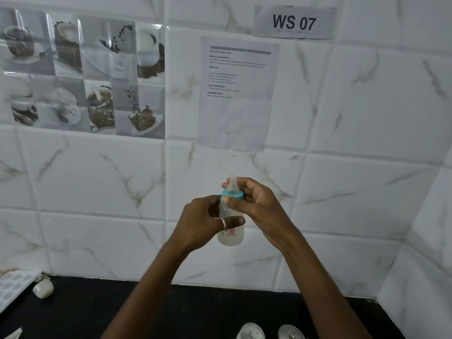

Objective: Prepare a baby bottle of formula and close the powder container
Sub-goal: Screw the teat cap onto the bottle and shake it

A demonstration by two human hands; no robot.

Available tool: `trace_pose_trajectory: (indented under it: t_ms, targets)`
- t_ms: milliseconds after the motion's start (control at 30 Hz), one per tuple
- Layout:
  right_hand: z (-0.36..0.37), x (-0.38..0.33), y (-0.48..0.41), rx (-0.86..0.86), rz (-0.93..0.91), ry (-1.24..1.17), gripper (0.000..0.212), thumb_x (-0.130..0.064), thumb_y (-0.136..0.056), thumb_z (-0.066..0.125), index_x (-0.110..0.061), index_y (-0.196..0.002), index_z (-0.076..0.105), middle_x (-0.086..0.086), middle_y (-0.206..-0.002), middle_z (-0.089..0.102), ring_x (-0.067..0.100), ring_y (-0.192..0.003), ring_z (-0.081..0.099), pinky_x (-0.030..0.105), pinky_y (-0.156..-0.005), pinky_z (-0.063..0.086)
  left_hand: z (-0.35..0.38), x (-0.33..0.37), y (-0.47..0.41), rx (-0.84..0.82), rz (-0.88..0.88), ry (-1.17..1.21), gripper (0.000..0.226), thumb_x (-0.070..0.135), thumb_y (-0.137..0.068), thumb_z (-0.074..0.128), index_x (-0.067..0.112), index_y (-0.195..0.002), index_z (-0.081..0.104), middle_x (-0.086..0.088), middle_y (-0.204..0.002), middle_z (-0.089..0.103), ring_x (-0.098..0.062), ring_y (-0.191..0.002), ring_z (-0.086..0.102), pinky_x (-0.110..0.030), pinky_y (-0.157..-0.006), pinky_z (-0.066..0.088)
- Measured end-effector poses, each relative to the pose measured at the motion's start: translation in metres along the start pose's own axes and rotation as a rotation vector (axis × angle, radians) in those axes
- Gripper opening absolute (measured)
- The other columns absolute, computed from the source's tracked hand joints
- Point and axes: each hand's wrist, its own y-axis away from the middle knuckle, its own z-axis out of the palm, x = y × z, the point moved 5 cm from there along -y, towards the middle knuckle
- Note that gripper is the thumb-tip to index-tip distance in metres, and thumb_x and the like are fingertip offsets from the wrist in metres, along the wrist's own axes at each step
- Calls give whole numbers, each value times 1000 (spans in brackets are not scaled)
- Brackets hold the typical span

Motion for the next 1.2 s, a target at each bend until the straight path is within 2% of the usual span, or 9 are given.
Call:
trace_pose_trajectory:
  t_ms: [67, 167, 233, 367, 500, 767, 900, 1067, 1200]
  targets:
    - [-2, -3, 1, -99, 0, -23, 46, -26, -86, 79, -23, -129, 63, -7, -129, 71, 13, -120, 66, 26, -94, 55, -2, -2, -3, -145, -9, 153, 41, 28, -83, 84, 19, -122, 73, 6, -111, 79, -17, -104, 75, -39, -97, 60]
    - [-1, -8, 0, -252, 20, -49, 44, -23, -91, 72, -17, -133, 61, -2, -134, 69, 19, -126, 63, 31, -100, 54, -4, 0, -2, -299, 20, 291, 35, 26, -81, 83, 27, -115, 74, 10, -111, 79, -11, -107, 73, -20, -87, 59]
    - [0, -11, 1, -327, 17, -46, 42, -20, -95, 68, -14, -135, 61, 2, -136, 67, 23, -128, 61, 37, -106, 51, -5, 1, -1, -345, 37, 327, 37, 29, -79, 81, 27, -116, 74, 9, -113, 78, -12, -109, 72, -18, -86, 57]
    - [0, -13, 1, -356, -3, -29, 43, -21, -96, 65, -11, -137, 60, 6, -137, 66, 27, -131, 59, 44, -111, 48, -3, -3, -1, -359, 36, 435, 37, 24, -83, 83, 23, -119, 73, 3, -117, 77, -17, -113, 70, -23, -92, 57]
    - [0, -10, -1, -272, 0, -53, 37, -24, -96, 67, -13, -131, 65, 7, -126, 72, 27, -122, 65, 40, -106, 52, 3, -8, 1, -320, -26, 577, 42, 22, -82, 80, 15, -122, 72, -2, -120, 76, -23, -117, 70, -35, -102, 55]
    - [1, -3, -6, -71, 23, -44, 41, -42, -82, 75, -24, -118, 73, -4, -115, 75, 11, -111, 69, 21, -87, 56, 6, 1, 3, -10, -85, 290, 39, 26, -87, 81, 15, -124, 73, -1, -115, 78, -23, -106, 73, -47, -104, 55]
    - [6, 1, -6, 56, 35, -29, 34, -35, -88, 76, -25, -121, 72, -7, -112, 75, 9, -107, 70, 22, -87, 58, 13, 6, 8, 241, -25, 25, 47, 37, -88, 79, 13, -128, 69, -2, -118, 76, -18, -94, 70, -21, -79, 53]
    - [15, 2, -3, 184, 19, 102, 35, -30, -94, 73, -21, -127, 68, -12, -117, 69, 11, -111, 66, 31, -100, 56, 19, 9, 19, 474, 73, -114, 42, 21, -87, 79, 11, -127, 71, -4, -108, 80, -17, -85, 74, 1, -64, 38]
    - [21, 5, -2, 290, -23, 242, 33, -36, -93, 72, -24, -124, 67, -30, -102, 59, -5, -97, 61, 17, -93, 52, 23, 15, 25, 537, 162, -96, 28, 13, -92, 73, 11, -119, 72, 10, -80, 74, 7, -56, 56, -5, -54, 44]
